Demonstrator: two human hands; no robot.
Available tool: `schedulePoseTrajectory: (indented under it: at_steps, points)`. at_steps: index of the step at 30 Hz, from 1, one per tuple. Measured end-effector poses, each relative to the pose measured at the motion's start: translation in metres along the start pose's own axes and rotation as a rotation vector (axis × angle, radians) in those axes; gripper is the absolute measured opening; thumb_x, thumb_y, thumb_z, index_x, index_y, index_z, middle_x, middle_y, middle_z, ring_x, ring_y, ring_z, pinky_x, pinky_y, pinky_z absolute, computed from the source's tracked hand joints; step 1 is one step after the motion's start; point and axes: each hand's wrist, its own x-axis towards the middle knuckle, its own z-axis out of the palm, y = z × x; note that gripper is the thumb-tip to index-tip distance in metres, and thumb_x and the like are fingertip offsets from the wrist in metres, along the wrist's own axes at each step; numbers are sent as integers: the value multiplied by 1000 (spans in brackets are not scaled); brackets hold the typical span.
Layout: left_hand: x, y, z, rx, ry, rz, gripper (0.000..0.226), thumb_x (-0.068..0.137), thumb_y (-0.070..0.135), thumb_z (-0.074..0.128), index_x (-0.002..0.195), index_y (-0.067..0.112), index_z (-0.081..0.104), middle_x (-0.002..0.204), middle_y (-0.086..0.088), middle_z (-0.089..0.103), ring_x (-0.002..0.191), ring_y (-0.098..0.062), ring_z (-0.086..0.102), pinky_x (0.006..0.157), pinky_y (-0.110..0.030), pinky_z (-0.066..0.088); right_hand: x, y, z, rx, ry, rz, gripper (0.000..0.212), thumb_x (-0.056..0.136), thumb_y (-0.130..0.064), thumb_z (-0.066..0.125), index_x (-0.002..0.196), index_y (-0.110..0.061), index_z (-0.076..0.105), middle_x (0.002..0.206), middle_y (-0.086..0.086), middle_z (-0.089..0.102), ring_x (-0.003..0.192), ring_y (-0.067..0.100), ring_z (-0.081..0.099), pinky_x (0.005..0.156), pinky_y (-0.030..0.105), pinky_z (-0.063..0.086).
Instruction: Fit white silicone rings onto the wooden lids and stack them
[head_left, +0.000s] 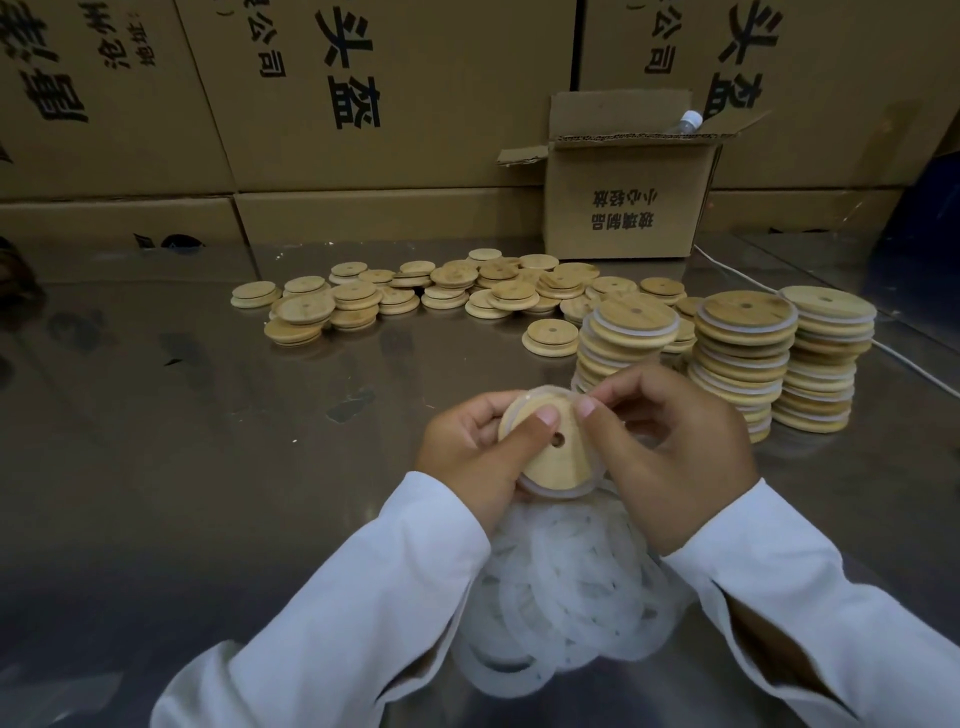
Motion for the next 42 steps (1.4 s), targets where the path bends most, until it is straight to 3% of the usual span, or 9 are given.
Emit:
schedulePoseTrajectory:
  at_steps: [3, 8, 12, 15, 22, 28, 32, 38, 42]
  points:
    - [0, -1, -2, 83, -9, 50, 10, 83, 7, 62, 90, 7, 69, 79, -14, 72, 72, -22, 67, 73, -32, 55, 0, -1, 0, 43, -56, 80, 14, 76, -14, 65, 67, -24, 62, 71, -9, 65, 71, 8, 61, 68, 23, 50]
    - [3, 8, -8, 233, -49, 143, 10, 82, 8, 64, 90, 12, 68, 75, -7, 72, 71, -16, 67, 69, -29, 54, 9, -1, -6, 227, -87, 254, 16, 75, -13, 67, 63, -23, 66, 65, -7, 66, 61, 1, 58, 63, 12, 47]
    - [6, 14, -11, 232, -95, 141, 10, 80, 8, 64, 88, 13, 67, 73, -3, 72, 70, -14, 67, 69, -28, 54, 10, 1, -8, 362, -117, 367, 21, 74, -15, 68, 56, -24, 69, 59, -7, 66, 64, 8, 59, 69, 25, 48]
    - [8, 16, -14, 251, -127, 151, 12, 80, 8, 64, 91, 10, 67, 75, -5, 72, 71, -14, 67, 68, -25, 54, 12, 1, -9, 388, -128, 405, 24, 74, -15, 68, 53, -25, 69, 56, -8, 65, 59, 6, 57, 65, 22, 45]
    - [10, 18, -19, 171, -132, 147, 23, 71, 16, 64, 92, 7, 68, 74, -7, 72, 70, -17, 67, 65, -25, 54, 11, -3, -10, 332, -152, 289, 22, 76, -14, 67, 58, -27, 67, 58, -12, 66, 59, 1, 58, 59, 8, 46]
    - [8, 8, -15, 165, -13, 124, 11, 79, 9, 65, 89, 9, 69, 77, -9, 72, 71, -19, 67, 70, -30, 54, 5, -2, -3, 317, -97, 260, 19, 75, -9, 68, 63, -23, 65, 62, -6, 65, 62, 9, 58, 63, 17, 49]
    - [13, 9, -19, 136, 106, 142, 7, 80, 9, 66, 84, 15, 67, 68, 0, 72, 66, -13, 66, 66, -29, 51, -1, -2, 3, 181, -85, 184, 5, 70, -23, 67, 70, -24, 62, 66, -6, 62, 65, 8, 56, 63, 18, 48]
    - [9, 6, -14, 124, 44, 140, 9, 78, 8, 67, 86, 13, 67, 73, -2, 72, 68, -15, 67, 66, -28, 53, -1, -2, 2, 110, -66, 154, 5, 73, -25, 66, 69, -26, 62, 66, -11, 63, 67, 3, 57, 65, 17, 48]
    - [9, 9, -15, 130, 3, 148, 9, 79, 8, 65, 86, 12, 66, 72, -1, 72, 68, -14, 67, 64, -25, 54, 4, 0, -2, 136, -84, 215, 11, 76, -20, 65, 66, -23, 63, 69, -5, 66, 72, 17, 62, 72, 30, 51]
